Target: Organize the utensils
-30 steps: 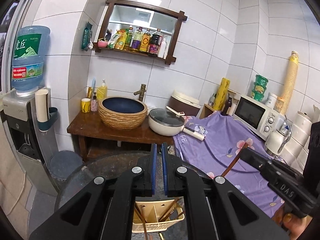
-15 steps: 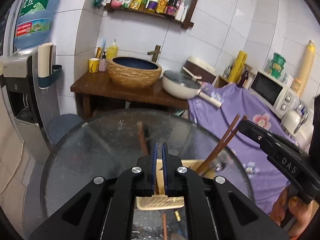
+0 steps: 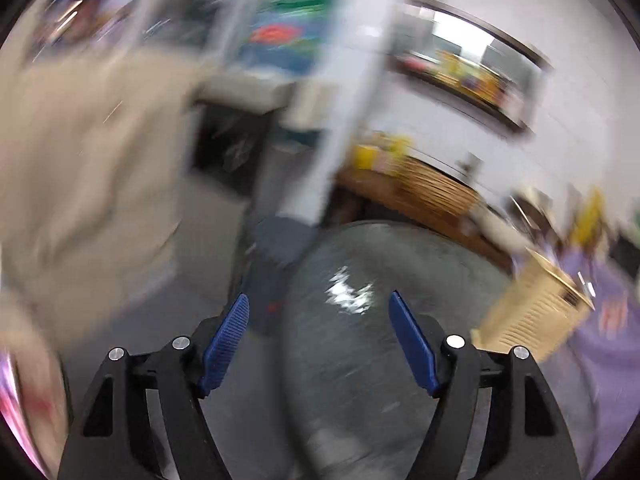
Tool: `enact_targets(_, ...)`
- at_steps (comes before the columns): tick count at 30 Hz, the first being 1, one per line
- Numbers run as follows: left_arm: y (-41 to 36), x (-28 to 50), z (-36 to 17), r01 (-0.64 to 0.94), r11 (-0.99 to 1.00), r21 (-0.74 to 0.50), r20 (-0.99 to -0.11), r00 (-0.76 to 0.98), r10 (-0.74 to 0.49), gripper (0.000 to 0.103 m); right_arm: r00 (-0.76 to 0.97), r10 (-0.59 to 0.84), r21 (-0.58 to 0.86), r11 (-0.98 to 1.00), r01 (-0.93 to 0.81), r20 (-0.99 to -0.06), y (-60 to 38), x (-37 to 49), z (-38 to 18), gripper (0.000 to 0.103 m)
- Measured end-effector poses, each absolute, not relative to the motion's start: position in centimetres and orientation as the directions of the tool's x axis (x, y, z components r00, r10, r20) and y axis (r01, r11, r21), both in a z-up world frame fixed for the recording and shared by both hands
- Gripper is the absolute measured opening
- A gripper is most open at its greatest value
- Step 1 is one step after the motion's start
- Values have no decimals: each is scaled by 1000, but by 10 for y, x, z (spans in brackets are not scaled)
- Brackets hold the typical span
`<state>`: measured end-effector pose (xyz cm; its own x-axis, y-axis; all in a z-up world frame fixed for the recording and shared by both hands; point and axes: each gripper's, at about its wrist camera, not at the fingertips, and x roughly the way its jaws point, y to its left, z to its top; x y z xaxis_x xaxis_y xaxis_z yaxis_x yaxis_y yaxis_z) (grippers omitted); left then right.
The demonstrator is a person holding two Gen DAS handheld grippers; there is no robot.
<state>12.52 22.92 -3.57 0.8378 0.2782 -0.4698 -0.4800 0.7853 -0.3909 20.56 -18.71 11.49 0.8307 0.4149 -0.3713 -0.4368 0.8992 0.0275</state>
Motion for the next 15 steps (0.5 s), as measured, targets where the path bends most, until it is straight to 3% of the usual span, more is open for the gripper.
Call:
enact_targets(3, 272, 101, -136, -632, 656, -413, -718, 669, 193, 61, 798, 429, 59, 892, -448, -424, -195, 197, 92, 87)
enact_targets(5, 278, 85, -161, -650, 637, -415, -755, 637, 158, 56, 786, 405, 44, 898, -437, -467, -196, 198, 79, 87)
enact_targets(9, 263, 70, -141, -630, 702, -331, -730, 642, 232, 63, 740, 371, 70, 912, -404, -561, -194, 206, 51, 87)
enact_targets(11, 242, 75, -117, -586, 766, -264, -699, 663, 266, 77, 711, 362, 97, 918, -385, -603, -190, 211, 30, 87)
enact_targets(13, 220, 84, -101, -525, 821, -226, -678, 689, 254, 86, 698, 332, 97, 930, -354, -635, -186, 214, 12, 87)
enact_targets(15, 189, 98, -85, -424, 885, -194, -672, 714, 194, 87, 675, 320, 100, 934, -344, -665, -179, 220, -4, 84)
